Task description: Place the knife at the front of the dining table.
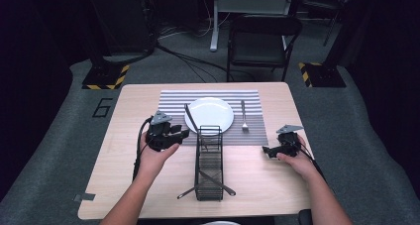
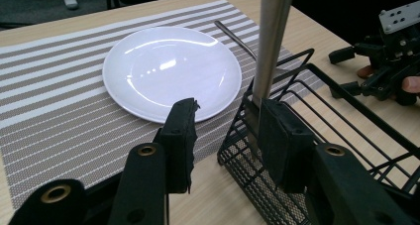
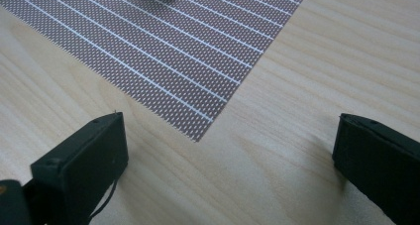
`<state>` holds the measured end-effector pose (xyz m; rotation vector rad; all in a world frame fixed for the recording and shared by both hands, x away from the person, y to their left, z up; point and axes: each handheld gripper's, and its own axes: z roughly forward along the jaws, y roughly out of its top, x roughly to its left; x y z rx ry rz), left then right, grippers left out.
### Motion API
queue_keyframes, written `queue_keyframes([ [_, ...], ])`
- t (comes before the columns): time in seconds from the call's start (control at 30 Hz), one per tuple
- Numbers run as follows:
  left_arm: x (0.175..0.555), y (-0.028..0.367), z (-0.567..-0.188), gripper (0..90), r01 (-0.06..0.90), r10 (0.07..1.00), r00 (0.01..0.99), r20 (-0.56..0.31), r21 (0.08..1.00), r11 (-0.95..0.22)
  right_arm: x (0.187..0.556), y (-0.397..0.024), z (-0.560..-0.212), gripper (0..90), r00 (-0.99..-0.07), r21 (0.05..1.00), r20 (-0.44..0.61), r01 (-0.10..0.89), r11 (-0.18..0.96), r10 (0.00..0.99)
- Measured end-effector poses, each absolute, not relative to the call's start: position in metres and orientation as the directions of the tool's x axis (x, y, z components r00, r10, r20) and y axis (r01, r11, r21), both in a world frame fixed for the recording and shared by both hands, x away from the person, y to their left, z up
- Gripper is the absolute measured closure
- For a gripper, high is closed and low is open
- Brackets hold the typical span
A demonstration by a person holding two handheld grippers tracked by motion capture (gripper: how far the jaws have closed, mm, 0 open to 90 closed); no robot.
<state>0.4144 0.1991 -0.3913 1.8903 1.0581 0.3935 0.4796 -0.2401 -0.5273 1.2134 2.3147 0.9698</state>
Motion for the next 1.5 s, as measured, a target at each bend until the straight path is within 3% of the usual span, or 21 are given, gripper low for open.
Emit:
queue_keyframes([
  [0.47, 0.422, 0.18, -0.394, 62.2, 0.515, 0.776, 0.609, -0.166, 0.827, -0.227, 0.48, -0.24, -0.527, 0.0, -0.571, 0.711, 0.007, 0.58, 0.397, 0.821],
  [1.23, 0.431, 0.168, -0.399, 78.5, 0.478, 0.781, 0.608, -0.142, 0.851, -0.216, 0.48, -0.24, -0.527, 0.0, -0.571, 0.711, 0.006, 0.58, 0.398, 0.821],
  [1.5, 0.431, 0.169, -0.399, 79.7, 0.482, 0.775, 0.611, -0.159, 0.852, -0.206, 0.48, -0.24, -0.527, 0.0, -0.571, 0.711, 0.006, 0.58, 0.398, 0.821],
])
